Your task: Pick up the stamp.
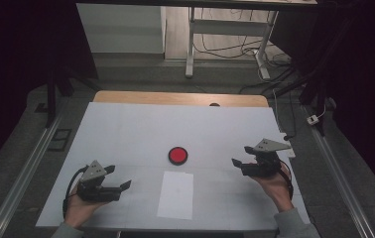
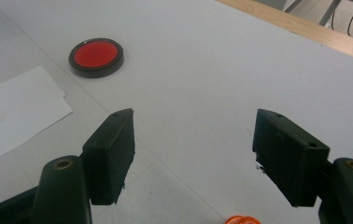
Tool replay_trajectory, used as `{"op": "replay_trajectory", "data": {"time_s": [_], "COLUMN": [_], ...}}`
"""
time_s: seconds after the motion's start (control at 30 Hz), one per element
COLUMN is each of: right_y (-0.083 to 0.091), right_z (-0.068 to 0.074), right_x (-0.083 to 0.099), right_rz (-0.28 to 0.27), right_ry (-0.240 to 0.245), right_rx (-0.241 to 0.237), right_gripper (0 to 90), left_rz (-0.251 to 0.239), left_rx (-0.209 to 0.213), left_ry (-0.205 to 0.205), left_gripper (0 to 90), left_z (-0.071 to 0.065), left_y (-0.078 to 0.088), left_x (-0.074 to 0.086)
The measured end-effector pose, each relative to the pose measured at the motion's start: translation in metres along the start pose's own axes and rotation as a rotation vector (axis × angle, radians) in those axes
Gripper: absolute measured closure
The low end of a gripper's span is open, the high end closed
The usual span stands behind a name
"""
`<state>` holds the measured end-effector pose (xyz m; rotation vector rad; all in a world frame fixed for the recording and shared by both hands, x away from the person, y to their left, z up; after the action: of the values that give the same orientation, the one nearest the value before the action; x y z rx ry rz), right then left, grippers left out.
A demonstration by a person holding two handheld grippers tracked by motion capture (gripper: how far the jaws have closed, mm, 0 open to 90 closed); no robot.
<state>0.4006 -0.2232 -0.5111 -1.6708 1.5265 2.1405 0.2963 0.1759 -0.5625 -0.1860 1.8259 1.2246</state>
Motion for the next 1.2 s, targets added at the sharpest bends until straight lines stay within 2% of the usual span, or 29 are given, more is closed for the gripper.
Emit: {"op": "replay_trajectory", "data": {"time_s": [0.17,0.27,0.5,0.8,1.07,1.2], "right_y": [-0.001,-0.002,-0.003,-0.006,-0.007,-0.01], "right_z": [-0.004,-0.008,-0.022,-0.03,-0.031,-0.033], "right_x": [0.003,0.005,0.021,0.036,0.05,0.054], "right_rz": [0.009,0.026,0.083,0.129,0.135,0.146], "right_ry": [-0.014,-0.018,-0.062,-0.085,-0.111,-0.102], "right_rx": [0.005,0.024,0.051,0.058,0.053,0.063], "right_gripper": [29.6,30.0,31.7,33.4,41.8,47.9], "left_rz": [0.003,0.004,0.003,0.009,0.015,0.016], "left_rx": [0.001,0.001,0.003,0.003,0.004,0.005], "left_ry": [-0.004,-0.004,0.001,0.0,-0.001,-0.001], "left_gripper": [17.6,17.6,17.6,17.6,17.5,17.5], "left_z": [-0.001,-0.001,-0.001,0.0,0.0,0.0], "left_y": [-0.001,-0.001,-0.002,-0.003,-0.003,-0.004], "left_x": [0.0,0.0,-0.001,0.001,0.002,0.002]}}
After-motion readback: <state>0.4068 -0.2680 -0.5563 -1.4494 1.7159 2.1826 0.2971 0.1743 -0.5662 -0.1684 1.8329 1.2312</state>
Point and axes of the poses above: each handheld gripper's, and its own axes: y roughly backward along the jaws, x roughly out of its underside, z roughly to its left, the point moved 9 cm from there along -y, roughly forward along the jaws, and after that the axes turned 6 degrees about z, right-handed, at the moved point
